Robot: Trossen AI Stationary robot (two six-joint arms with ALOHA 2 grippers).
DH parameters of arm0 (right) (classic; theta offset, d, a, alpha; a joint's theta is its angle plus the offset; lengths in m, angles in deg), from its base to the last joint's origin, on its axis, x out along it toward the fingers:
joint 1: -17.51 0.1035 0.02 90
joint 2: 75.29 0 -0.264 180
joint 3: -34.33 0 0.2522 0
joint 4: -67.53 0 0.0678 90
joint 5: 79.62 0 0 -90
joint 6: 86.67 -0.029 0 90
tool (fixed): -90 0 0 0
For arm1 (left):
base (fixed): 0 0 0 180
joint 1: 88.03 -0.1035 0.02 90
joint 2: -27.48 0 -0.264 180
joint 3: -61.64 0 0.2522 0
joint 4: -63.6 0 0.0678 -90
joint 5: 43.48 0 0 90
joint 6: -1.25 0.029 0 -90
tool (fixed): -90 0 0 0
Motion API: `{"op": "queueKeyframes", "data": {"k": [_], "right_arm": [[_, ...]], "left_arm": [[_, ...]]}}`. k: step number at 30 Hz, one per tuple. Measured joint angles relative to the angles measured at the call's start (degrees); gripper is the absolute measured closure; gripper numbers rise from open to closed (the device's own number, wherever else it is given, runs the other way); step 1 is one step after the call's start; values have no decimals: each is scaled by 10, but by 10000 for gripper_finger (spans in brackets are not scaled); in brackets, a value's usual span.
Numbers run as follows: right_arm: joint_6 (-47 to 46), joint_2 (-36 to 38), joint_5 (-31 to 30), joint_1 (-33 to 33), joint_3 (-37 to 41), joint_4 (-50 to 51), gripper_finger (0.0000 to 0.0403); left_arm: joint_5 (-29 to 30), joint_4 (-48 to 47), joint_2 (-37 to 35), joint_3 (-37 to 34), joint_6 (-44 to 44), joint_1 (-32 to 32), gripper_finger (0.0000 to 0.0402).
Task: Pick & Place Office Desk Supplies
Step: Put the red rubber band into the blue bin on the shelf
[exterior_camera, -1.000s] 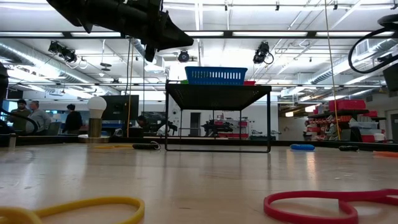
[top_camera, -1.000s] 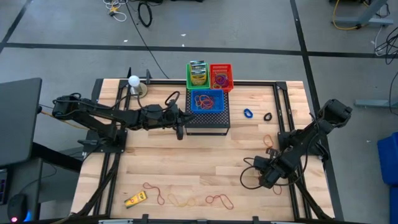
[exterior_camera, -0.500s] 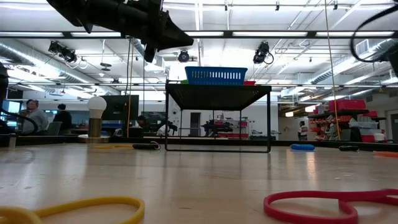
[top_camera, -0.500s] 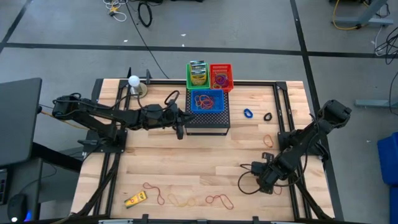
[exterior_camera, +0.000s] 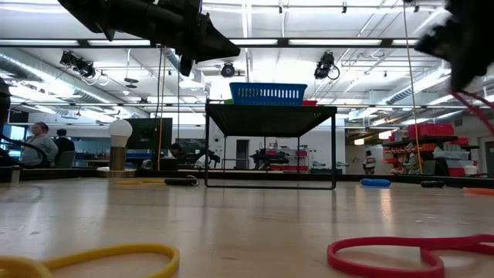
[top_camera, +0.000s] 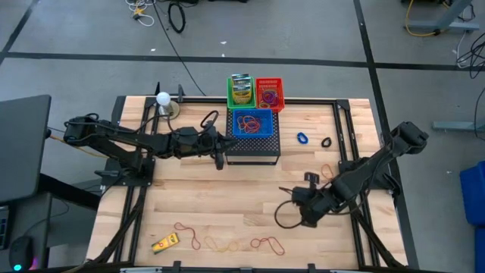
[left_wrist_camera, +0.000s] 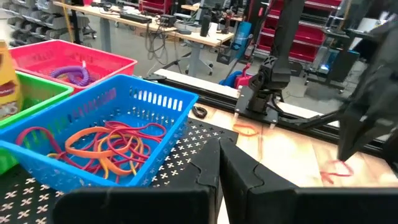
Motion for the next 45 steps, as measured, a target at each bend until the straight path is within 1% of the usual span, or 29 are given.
{"op": "queueKeyframes", "data": {"k": [6,11,15,17,22,25,30,32,34,36,42,45], "right_arm": [[94,0,-62,-54,-96,30,402],[187,0,-102,-116,-188,59,402],[269,0,-124,-175,-262,60,403],[307,0,-137,-209,-297,49,403],[380,1,-150,-300,-348,-32,403],[427,1,-145,-348,-346,-96,403],[471,-20,-98,-418,-315,-165,403],[471,-33,-71,-440,-299,-177,403],[469,-49,-60,-456,-281,-182,403],[461,-62,-57,-467,-262,-184,403],[424,-79,-24,-489,-210,-197,403],[394,-81,-21,-492,-192,-199,392]], "left_arm": [[35,0,0,0,-5,0,392],[36,0,0,0,-5,0,392],[36,0,0,0,-5,0,392],[36,0,0,0,-5,0,392],[37,0,0,0,-5,0,392],[37,0,0,0,-5,0,392],[37,0,0,0,-13,0,392],[37,0,0,0,-18,0,392],[37,0,0,0,-18,0,392],[36,1,0,0,-18,1,392],[36,0,0,0,-20,1,392],[36,0,0,0,-20,1,392]]}}
